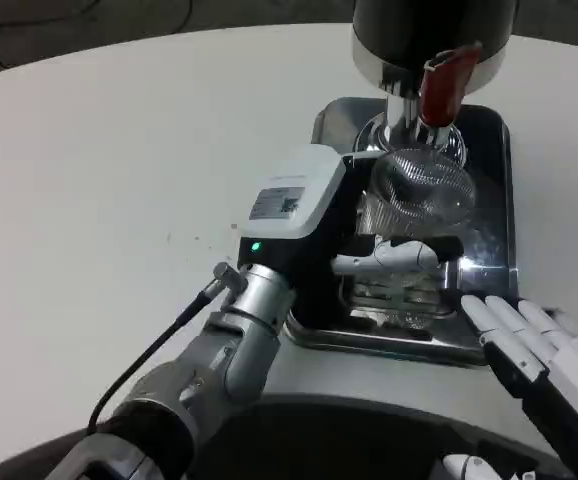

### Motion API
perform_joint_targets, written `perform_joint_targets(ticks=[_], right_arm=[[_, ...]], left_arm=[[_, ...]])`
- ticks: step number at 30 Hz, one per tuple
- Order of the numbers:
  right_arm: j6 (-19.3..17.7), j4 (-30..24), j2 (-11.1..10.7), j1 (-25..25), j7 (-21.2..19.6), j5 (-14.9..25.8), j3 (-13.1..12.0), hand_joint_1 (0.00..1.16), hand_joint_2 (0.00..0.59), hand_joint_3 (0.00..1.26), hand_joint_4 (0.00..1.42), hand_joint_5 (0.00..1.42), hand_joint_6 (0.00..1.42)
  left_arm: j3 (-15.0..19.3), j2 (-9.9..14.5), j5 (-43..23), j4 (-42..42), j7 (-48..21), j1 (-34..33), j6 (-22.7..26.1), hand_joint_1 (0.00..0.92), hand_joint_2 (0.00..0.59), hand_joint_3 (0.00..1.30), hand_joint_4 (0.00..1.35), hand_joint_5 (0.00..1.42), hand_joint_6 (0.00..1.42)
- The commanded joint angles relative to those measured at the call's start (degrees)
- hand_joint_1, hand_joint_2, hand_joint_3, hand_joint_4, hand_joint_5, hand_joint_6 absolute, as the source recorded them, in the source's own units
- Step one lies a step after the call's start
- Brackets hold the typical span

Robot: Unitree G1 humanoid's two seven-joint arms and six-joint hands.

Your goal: Grasp the cup under the faucet to collect the drink, then remove the cup.

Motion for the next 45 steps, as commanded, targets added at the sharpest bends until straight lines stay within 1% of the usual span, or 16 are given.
perform_joint_targets(ticks=[1, 8, 16, 23, 35, 40, 41, 42, 44, 45], right_arm=[[-0.65, -0.55, -0.33, 0.99, 0.19, 0.66, -0.8, 0.2, 0.4, 0.0, 0.0, 0.0, 0.0], [-0.6, -0.27, -0.48, 0.83, 0.39, 0.95, -1.1, 0.2, 0.4, 0.0, 0.0, 0.0, 0.0], [-0.27, 0.06, -0.55, 0.37, 0.85, 1.03, -0.97, 0.2, 0.4, 0.0, 0.0, 0.0, 0.0], [-0.09, 0.39, -0.66, -0.08, 1.34, 0.91, -0.93, 0.2, 0.4, 0.0, 0.0, 0.0, 0.0], [0.32, 1.08, -0.59, -0.85, 1.7, 0.94, -0.86, 0.2, 0.4, 0.0, 0.0, 0.0, 0.0], [0.63, 1.57, -0.61, -1.22, 1.7, 1.34, -0.99, 0.2, 0.4, 0.0, 0.0, 0.0, 0.0], [0.73, 1.7, -0.6, -1.33, 1.69, 1.47, -1.02, 0.2, 0.4, 0.0, 0.0, 0.0, 0.0], [0.75, 1.84, -0.63, -1.44, 1.63, 1.57, -1.05, 0.2, 0.4, 0.0, 0.0, 0.0, 0.0], [0.82, 2.03, -0.7, -1.66, 1.48, 1.92, -1.08, 0.2, 0.4, 0.0, 0.0, 0.0, 0.0], [0.83, 2.13, -0.73, -1.78, 1.42, 2.12, -1.1, 0.2, 0.4, 0.0, 0.0, 0.0, 0.0]], left_arm=[[-1.1, -0.49, 1.55, 0.21, 2.12, 2.6, 0.45, 0.367, 0.138, 0.74, 0.79, 1.01, 1.39], [-1.06, -0.95, 1.2, 0.35, 4.67, 2.53, 0.33, 0.367, 0.172, 0.73, 0.8, 1.05, 1.42], [-0.78, -1.46, 0.49, 1.62, 3.16, 1.64, 0.9, 0.365, 0.176, 0.73, 0.8, 1.05, 1.42], [-0.7, -2.21, -0.03, 2.54, 2.17, 0.68, 0.5, 0.355, 0.185, 0.71, 0.76, 1.03, 1.4], [-1.02, -3.29, 0.3, 2.95, 1.3, -0.22, 0.34, 0.345, 0.183, 0.7, 0.75, 1.02, 1.4], [-0.49, -3.06, -0.21, 3.51, -0.14, -0.24, 1.21, 0.327, 0.167, 0.64, 0.68, 0.97, 1.35], [-0.42, -2.88, -0.19, 3.53, -0.13, -0.18, 1.45, 0.314, 0.16, 0.61, 0.64, 0.95, 1.32], [-0.38, -2.76, -0.17, 3.53, -0.13, -0.14, 1.61, 0.304, 0.157, 0.59, 0.62, 0.94, 1.31], [-0.4, -2.5, -0.02, 3.46, -0.2, -0.1, 2.1, 0.258, 0.132, 0.51, 0.48, 0.8, 1.16], [-0.44, -2.32, 0.06, 3.42, -0.22, -0.09, 2.26, 0.238, 0.13, 0.49, 0.44, 0.76, 1.13]])
